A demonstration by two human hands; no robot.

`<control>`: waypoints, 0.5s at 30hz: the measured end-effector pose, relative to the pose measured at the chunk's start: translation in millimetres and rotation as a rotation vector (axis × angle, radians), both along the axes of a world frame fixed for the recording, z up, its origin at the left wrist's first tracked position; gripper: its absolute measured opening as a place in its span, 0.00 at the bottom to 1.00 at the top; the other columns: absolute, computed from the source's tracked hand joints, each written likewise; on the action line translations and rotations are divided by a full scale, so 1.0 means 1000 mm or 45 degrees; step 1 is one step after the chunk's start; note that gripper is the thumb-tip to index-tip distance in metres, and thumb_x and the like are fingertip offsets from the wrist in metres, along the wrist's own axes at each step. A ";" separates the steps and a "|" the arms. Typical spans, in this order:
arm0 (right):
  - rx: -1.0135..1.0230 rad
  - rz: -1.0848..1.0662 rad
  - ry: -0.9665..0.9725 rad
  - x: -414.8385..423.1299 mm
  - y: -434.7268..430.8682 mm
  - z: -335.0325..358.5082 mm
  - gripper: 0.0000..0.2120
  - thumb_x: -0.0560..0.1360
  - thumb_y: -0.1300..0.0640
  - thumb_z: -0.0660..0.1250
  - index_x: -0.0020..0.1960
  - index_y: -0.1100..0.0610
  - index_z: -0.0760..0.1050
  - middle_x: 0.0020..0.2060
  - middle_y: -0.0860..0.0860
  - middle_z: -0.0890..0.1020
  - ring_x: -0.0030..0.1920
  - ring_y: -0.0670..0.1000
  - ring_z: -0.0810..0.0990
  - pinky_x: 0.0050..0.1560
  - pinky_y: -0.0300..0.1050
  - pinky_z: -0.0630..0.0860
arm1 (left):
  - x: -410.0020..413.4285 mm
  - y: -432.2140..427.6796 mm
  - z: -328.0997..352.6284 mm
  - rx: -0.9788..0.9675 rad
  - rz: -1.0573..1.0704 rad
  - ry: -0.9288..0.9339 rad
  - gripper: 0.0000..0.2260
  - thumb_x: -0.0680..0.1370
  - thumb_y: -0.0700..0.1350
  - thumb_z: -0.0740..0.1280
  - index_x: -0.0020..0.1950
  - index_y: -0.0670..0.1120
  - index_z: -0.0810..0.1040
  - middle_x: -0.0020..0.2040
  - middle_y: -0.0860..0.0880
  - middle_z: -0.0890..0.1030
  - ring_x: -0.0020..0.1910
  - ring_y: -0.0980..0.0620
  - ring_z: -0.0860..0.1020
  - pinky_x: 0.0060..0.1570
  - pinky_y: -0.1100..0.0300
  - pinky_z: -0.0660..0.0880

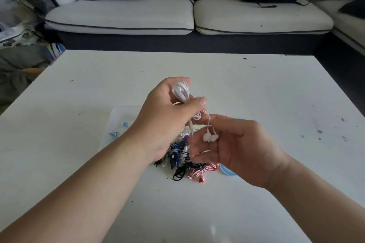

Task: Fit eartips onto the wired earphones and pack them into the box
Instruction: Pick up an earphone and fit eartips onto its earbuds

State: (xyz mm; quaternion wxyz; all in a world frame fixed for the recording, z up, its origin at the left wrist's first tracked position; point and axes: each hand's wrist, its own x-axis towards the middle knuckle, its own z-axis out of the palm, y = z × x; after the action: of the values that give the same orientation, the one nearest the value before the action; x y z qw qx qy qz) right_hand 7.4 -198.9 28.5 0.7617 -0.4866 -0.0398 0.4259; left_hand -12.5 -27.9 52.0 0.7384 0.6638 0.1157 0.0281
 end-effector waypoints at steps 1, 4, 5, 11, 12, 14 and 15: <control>-0.053 -0.036 -0.006 -0.001 -0.003 -0.001 0.11 0.79 0.59 0.62 0.55 0.64 0.79 0.46 0.65 0.82 0.44 0.63 0.83 0.49 0.56 0.82 | 0.000 -0.001 -0.001 -0.028 -0.015 -0.003 0.19 0.77 0.35 0.75 0.64 0.49 0.77 0.40 0.48 0.82 0.41 0.43 0.87 0.40 0.60 0.81; -0.157 -0.223 -0.022 -0.001 -0.015 -0.005 0.10 0.78 0.63 0.66 0.57 0.65 0.80 0.42 0.61 0.82 0.38 0.59 0.83 0.40 0.49 0.83 | 0.001 -0.003 -0.001 -0.029 -0.017 -0.016 0.20 0.74 0.32 0.76 0.62 0.47 0.79 0.39 0.48 0.78 0.42 0.41 0.87 0.42 0.59 0.83; -0.180 -0.290 -0.030 0.000 -0.020 -0.006 0.09 0.79 0.63 0.67 0.56 0.65 0.80 0.42 0.61 0.82 0.37 0.58 0.83 0.39 0.48 0.83 | 0.001 -0.003 -0.002 0.002 -0.029 -0.012 0.19 0.73 0.31 0.77 0.60 0.46 0.80 0.39 0.48 0.77 0.42 0.41 0.86 0.40 0.60 0.82; -0.368 -0.469 -0.220 -0.001 -0.044 -0.009 0.12 0.76 0.58 0.72 0.53 0.67 0.80 0.39 0.61 0.84 0.35 0.55 0.84 0.38 0.44 0.82 | -0.002 -0.024 -0.015 0.313 -0.333 0.180 0.10 0.74 0.40 0.79 0.53 0.48 0.85 0.43 0.49 0.86 0.41 0.51 0.85 0.42 0.57 0.82; -0.395 -0.477 -0.268 -0.002 -0.047 -0.009 0.12 0.76 0.58 0.72 0.52 0.67 0.81 0.39 0.61 0.84 0.35 0.56 0.84 0.38 0.44 0.82 | -0.003 -0.031 -0.017 0.298 -0.374 0.225 0.07 0.75 0.43 0.77 0.53 0.47 0.85 0.44 0.48 0.87 0.41 0.50 0.86 0.42 0.57 0.82; -0.426 -0.488 -0.331 -0.003 -0.051 -0.008 0.11 0.77 0.57 0.72 0.51 0.65 0.83 0.39 0.61 0.84 0.35 0.55 0.83 0.38 0.44 0.81 | -0.005 -0.040 -0.019 0.216 -0.429 0.301 0.08 0.78 0.47 0.75 0.53 0.45 0.84 0.47 0.45 0.88 0.41 0.46 0.87 0.42 0.54 0.83; -0.440 -0.489 -0.351 -0.003 -0.054 -0.007 0.11 0.78 0.56 0.71 0.51 0.65 0.84 0.40 0.62 0.85 0.35 0.55 0.83 0.39 0.44 0.81 | -0.005 -0.043 -0.022 0.178 -0.434 0.320 0.09 0.79 0.48 0.73 0.53 0.43 0.84 0.48 0.44 0.87 0.42 0.45 0.87 0.44 0.52 0.84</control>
State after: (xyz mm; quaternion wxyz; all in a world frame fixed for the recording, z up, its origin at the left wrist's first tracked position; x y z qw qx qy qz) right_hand 4.9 -252.6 21.4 0.7217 -0.6610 0.0231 0.2043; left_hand -17.6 -71.0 30.4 0.6644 0.7215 0.0908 -0.1722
